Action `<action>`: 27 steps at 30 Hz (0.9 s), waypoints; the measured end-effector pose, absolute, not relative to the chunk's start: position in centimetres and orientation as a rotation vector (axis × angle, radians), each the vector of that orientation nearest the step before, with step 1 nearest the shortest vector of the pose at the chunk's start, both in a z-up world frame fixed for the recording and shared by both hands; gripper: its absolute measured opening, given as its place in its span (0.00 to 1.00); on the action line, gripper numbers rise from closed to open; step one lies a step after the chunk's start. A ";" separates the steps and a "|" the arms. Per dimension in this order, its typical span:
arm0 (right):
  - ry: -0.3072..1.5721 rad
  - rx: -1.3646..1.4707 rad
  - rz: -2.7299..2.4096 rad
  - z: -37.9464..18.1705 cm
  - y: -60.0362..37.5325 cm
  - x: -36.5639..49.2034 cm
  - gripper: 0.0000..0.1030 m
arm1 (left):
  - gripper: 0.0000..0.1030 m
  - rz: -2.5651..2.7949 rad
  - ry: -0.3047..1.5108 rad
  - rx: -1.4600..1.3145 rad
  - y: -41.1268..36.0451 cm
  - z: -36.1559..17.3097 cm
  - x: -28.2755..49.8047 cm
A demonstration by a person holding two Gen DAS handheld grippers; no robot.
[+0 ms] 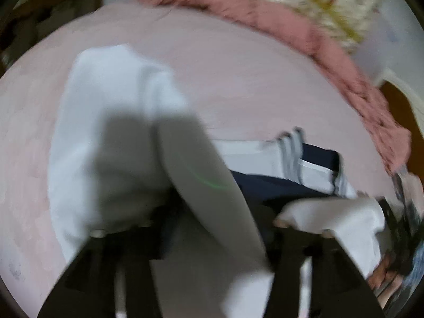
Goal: Fold large clothes
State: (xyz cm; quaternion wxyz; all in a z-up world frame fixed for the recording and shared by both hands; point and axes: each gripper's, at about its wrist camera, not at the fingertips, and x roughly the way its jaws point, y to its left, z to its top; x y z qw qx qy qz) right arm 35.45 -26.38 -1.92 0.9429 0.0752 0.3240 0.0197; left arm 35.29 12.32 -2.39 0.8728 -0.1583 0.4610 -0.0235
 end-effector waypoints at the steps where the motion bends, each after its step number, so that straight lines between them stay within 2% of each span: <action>1: 0.649 0.170 0.058 -1.5 -26.7 34.9 0.37 | 0.64 -0.056 0.928 -0.309 12.3 -2.1 34.3; 2: 0.632 0.192 0.078 -1.1 -27.0 34.4 0.46 | 0.79 -0.056 0.874 -0.282 12.1 -1.5 32.9; 3: 0.611 0.209 0.090 -0.8 -27.2 33.7 0.71 | 0.89 -0.055 0.800 -0.262 12.0 -0.9 31.2; 4: 0.574 0.221 0.088 -0.2 -27.5 32.7 0.83 | 1.00 -0.061 0.714 -0.258 12.2 -0.3 29.7; 5: 0.535 0.222 0.083 0.3 -27.7 31.8 0.92 | 1.00 -0.079 0.609 -0.258 12.5 0.2 28.0; 8: 0.460 0.193 0.111 1.0 -28.2 29.2 0.92 | 1.00 -0.081 0.465 -0.149 12.6 1.4 24.2; 11: 0.441 0.156 0.092 0.5 -28.9 27.6 0.92 | 1.00 0.043 0.416 -0.024 13.2 2.0 22.9; 14: 0.459 0.090 -0.032 -0.2 -29.5 27.4 0.93 | 1.00 0.148 0.492 -0.016 14.9 1.0 25.2; 20: 0.519 0.130 -0.185 -1.1 -32.9 28.2 0.93 | 0.99 0.123 0.712 -0.266 20.8 -4.2 29.9; 21: 0.534 0.159 -0.190 -1.5 -33.6 28.4 0.93 | 0.97 0.066 0.727 -0.313 21.5 -5.1 30.1; 22: 0.558 0.190 -0.195 -1.9 -34.2 28.7 0.93 | 0.86 0.008 0.733 -0.374 22.0 -5.7 29.9; 23: 0.586 0.216 -0.195 -2.3 -34.8 29.1 0.93 | 0.69 -0.054 0.737 -0.443 22.7 -6.1 29.7; 24: 0.622 0.263 -0.177 -2.9 -35.5 29.6 0.93 | 0.60 -0.102 0.735 -0.490 23.2 -6.3 29.4; 25: 0.648 0.308 -0.145 -3.4 -35.9 30.1 0.93 | 0.44 -0.121 0.728 -0.507 23.4 -6.2 29.2; 26: 0.671 0.358 -0.090 -3.9 -36.3 30.4 0.87 | 0.31 -0.107 0.719 -0.481 23.2 -6.0 28.8; 27: 0.682 0.387 -0.043 -4.3 -36.6 30.5 0.61 | 0.24 -0.093 0.701 -0.453 22.8 -5.5 28.2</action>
